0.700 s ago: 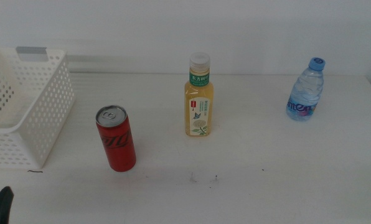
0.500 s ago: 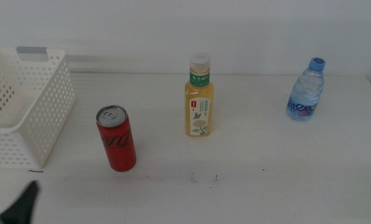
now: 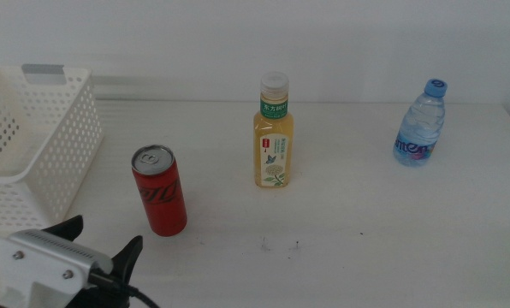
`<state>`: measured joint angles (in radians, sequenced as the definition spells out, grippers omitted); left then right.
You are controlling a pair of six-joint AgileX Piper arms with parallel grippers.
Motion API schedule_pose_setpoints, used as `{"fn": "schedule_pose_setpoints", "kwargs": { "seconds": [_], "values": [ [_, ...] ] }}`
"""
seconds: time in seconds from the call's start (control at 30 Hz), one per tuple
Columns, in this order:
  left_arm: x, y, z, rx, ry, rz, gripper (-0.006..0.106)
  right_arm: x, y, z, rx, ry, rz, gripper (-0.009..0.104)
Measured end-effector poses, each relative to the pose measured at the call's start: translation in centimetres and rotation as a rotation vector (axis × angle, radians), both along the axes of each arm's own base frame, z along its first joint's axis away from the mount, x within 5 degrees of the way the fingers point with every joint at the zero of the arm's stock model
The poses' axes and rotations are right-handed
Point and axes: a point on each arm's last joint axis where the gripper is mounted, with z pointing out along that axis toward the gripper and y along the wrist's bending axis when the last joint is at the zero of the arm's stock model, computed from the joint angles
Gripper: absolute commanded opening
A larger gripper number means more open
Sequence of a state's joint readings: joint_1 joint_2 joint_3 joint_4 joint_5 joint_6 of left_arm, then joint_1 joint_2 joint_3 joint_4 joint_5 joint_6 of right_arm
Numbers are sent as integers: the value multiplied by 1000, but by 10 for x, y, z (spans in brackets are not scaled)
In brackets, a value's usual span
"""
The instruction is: Use arms to grab the bottles and put them into the dustbin to the left of the table.
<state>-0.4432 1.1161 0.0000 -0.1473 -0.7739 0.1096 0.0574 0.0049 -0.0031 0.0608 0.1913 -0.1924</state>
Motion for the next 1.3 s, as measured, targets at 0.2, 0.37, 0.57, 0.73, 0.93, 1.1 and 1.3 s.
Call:
{"fn": "schedule_pose_setpoints", "kwargs": {
  "seconds": [0.2, 0.37, 0.57, 0.73, 0.93, 1.1, 1.3],
  "values": [
    [6, -2, -6, -44, 17, 20, 94, 0, 0, 0, 0, 0, 0, 78],
    [6, -2, -5, -62, 3, 22, 94, 0, 0, 0, 0, 0, 0, 78],
    [6, -3, -4, -58, -6, 14, 94, 0, 0, 0, 0, 0, 0, 78],
    [6, -4, -2, -35, -36, 0, 94, 0, 0, 0, 0, 0, 0, 78],
    [6, -4, -4, -31, -19, -1, 94, 0, 0, 0, 0, 0, 0, 78],
    [7, -4, -7, -25, 5, 9, 94, 0, 0, 0, 0, 0, 0, 78],
    [15, -7, -20, -34, 32, 15, 94, 0, 0, 0, 0, 0, 0, 78]
  ]
}}
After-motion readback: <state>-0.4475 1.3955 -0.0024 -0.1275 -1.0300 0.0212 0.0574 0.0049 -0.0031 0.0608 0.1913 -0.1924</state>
